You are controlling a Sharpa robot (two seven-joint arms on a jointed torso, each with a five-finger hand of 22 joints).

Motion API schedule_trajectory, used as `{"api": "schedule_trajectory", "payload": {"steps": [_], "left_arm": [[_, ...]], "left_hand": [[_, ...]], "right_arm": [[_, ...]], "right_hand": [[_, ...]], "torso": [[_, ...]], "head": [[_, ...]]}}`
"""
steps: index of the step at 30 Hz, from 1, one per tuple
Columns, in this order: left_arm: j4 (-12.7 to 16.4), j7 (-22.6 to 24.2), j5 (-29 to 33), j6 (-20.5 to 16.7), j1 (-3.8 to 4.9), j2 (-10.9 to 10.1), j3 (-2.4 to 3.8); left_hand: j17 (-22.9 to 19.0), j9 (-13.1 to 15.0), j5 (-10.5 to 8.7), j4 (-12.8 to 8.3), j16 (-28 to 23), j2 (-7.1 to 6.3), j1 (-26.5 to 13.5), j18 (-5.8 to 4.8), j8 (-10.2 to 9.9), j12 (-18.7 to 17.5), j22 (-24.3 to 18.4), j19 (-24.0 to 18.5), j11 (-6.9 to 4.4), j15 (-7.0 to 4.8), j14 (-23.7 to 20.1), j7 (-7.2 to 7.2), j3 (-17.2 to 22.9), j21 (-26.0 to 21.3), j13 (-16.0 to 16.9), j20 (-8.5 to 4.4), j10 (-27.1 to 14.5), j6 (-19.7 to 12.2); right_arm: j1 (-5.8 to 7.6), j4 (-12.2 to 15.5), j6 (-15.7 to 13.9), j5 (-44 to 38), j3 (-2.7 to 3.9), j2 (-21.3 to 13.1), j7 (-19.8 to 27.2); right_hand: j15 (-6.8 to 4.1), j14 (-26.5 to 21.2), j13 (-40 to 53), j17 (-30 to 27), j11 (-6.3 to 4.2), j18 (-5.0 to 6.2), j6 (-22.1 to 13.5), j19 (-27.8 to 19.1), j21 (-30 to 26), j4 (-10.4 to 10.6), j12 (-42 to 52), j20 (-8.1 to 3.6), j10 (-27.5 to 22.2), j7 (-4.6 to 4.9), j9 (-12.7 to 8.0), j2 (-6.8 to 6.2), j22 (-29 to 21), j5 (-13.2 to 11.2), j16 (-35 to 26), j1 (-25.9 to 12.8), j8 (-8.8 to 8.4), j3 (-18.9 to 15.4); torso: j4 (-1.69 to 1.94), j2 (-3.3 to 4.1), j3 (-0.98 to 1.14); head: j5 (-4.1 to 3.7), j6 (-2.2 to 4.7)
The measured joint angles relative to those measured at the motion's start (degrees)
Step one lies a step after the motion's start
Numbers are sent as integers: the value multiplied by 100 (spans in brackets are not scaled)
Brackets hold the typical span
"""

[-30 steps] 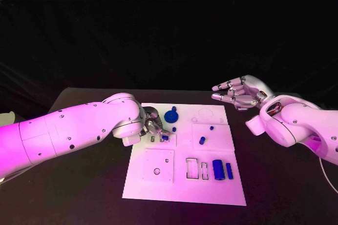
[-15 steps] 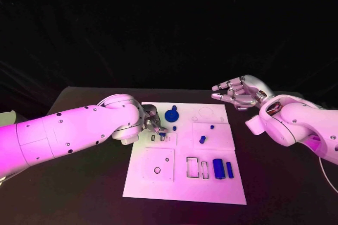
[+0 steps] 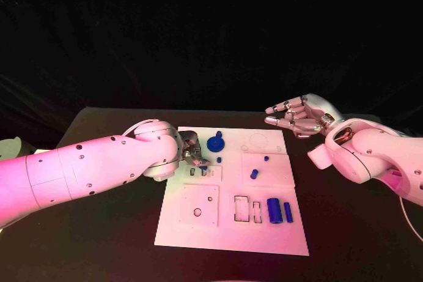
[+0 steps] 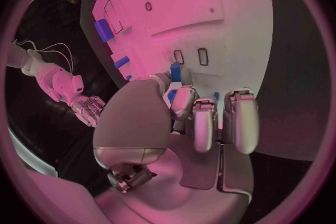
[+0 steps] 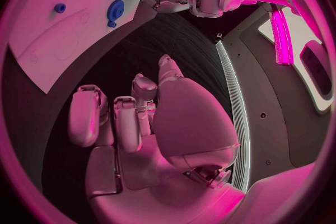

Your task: Assemble the parts on the task board

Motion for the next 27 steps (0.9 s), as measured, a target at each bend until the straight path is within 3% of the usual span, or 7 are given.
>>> {"api": "schedule_trajectory", "payload": {"steps": [27], "left_arm": [[-9,-26,23,332,-26,6,-24]], "left_hand": [[-2,-13,-4,-33,0,-58,-63,0,-22,0,0,0,21,1,1,10,51,0,12,0,20,29]], "right_arm": [[-4,-7,36,8,0,7,-4]], "right_hand": [[0,0,-5,3,0,0,0,0,0,23,0,0,0,0,-1,31,0,32,0,-31,0,-23]], "torso": [[-4,1,4]], "head": [[23,-20]]}}
